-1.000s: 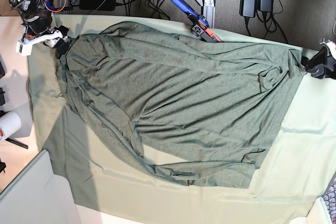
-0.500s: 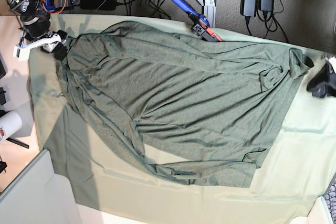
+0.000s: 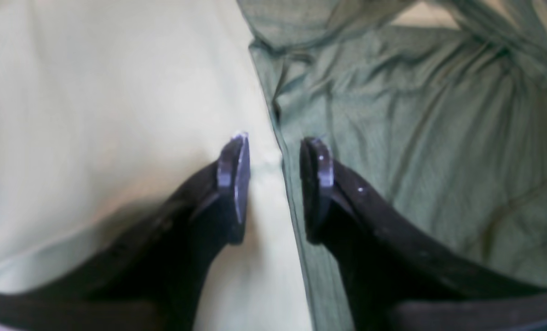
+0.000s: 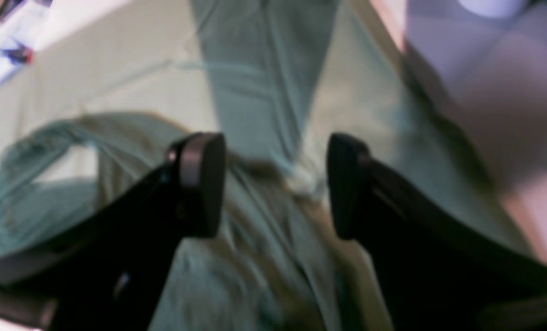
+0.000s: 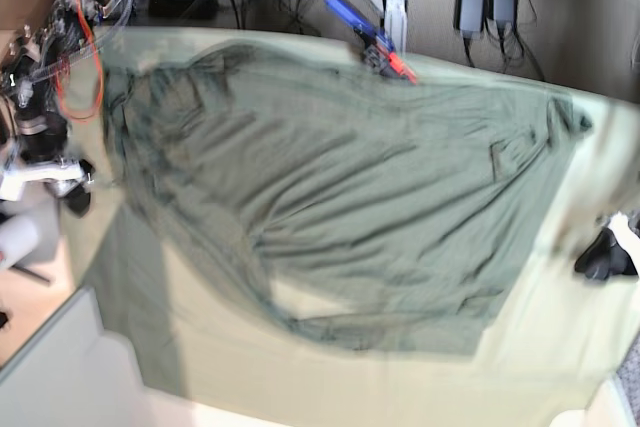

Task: Fold the T-shirt properly
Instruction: 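Pull the shirt with both grippers, then open the left gripper, then move both grippers to the shirt's side edge and grasp it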

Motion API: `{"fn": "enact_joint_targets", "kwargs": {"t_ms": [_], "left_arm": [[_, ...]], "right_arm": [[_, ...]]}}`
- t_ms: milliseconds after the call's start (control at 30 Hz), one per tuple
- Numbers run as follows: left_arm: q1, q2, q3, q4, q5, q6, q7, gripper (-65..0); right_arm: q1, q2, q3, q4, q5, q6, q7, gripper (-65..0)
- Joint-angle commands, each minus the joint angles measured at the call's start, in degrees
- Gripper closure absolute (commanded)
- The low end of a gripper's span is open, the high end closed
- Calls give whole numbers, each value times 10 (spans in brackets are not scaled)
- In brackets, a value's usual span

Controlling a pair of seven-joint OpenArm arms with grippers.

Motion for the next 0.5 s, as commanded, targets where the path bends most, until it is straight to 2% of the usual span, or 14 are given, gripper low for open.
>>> {"fn": "enact_joint_targets", "kwargs": {"t_ms": [0,133,267,467], "left_arm": [[-30,-9,13,-20,1,-6,-24,-226],[-109,7,67,-138,30,-6,-44,-226],[-169,32,83,-239,45,-6,-47,-226],[-209,59,83,-328,75,-6,-54,-226]], "right_arm": [[31,12,-9,-17,-1,0,20,-347],[121,11,-82,-132,-62,0,67,-347],[193,11,-184,-235,-130,0,103,-347],[225,10,-314,-310,-158,-1,122,-347]]}}
